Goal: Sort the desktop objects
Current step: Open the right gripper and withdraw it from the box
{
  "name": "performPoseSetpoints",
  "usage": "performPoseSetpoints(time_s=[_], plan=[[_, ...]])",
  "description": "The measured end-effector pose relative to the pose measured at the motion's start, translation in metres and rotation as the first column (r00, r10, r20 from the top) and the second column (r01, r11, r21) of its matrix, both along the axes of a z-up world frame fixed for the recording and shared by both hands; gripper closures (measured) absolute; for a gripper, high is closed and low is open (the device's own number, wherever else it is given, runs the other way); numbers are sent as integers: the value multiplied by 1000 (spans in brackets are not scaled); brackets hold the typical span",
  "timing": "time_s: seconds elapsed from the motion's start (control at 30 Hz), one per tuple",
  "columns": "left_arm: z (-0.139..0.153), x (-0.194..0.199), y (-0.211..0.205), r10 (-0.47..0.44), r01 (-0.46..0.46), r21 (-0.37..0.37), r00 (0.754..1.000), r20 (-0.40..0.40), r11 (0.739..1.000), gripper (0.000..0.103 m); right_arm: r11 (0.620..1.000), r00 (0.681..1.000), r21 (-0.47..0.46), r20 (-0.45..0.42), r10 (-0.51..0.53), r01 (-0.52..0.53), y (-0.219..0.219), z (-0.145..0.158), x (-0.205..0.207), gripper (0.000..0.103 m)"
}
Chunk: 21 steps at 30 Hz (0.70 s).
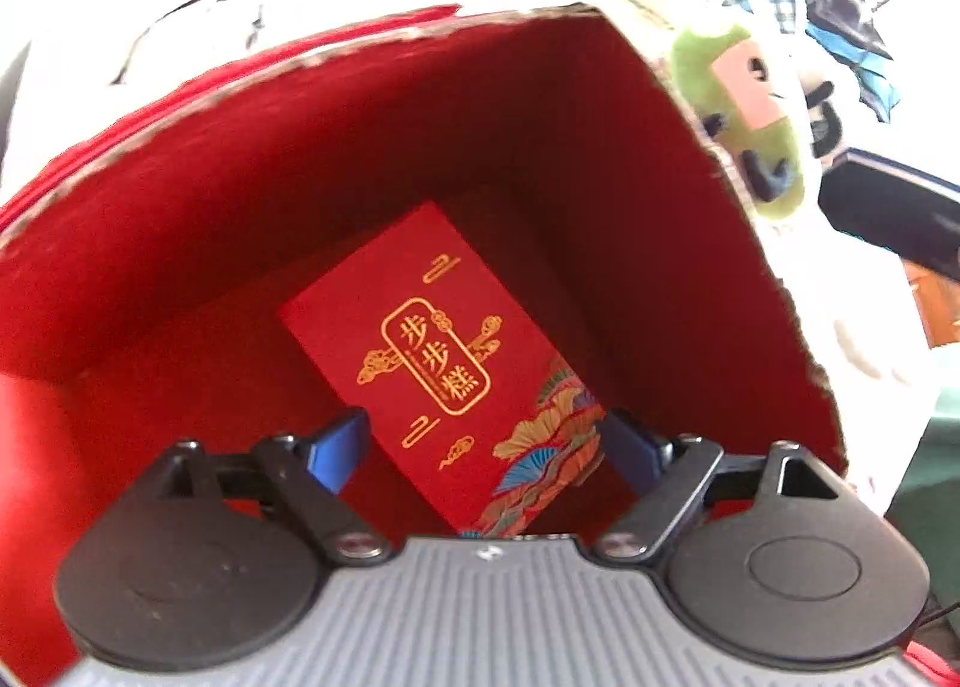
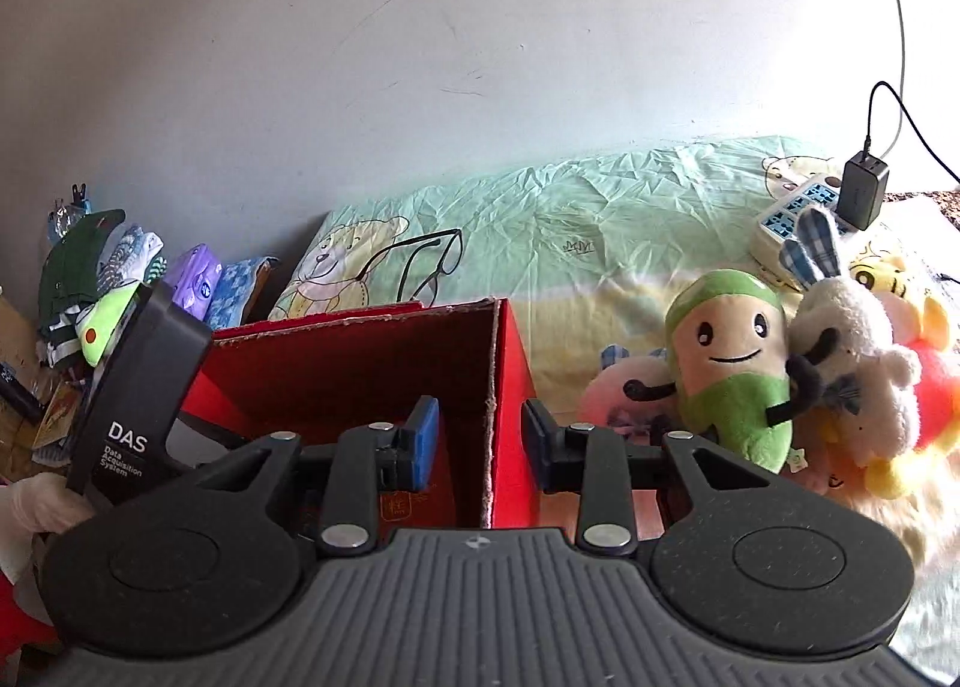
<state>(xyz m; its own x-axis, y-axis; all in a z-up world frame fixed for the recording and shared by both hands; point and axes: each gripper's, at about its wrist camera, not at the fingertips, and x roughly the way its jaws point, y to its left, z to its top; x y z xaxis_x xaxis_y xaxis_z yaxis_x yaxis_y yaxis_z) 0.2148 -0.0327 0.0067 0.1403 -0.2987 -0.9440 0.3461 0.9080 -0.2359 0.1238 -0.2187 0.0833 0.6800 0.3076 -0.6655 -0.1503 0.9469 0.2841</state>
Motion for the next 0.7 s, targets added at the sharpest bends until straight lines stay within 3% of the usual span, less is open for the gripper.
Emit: performPoseSetpoints(time_s=[0.37,0.43,0.6,0.7], plan=[[18,-2,-43,-61,61,-7,997,47,998,21,1000,1000,15,-4,-23,23,-14,1,-15,70],[23,-6,-42,-46,46,7,998,47,999,21,1000,1000,17,-9,-16,16,-12,0,-14,73],[52,-40,-18,-10,11,-7,991,137,1000,21,999,1000,33,12,18,-19,-8,0,-19,79],[49,-36,-5,29,-35,44,991,130,998,22,998,999,46,25,34,-35,-5,-1,-19,83]])
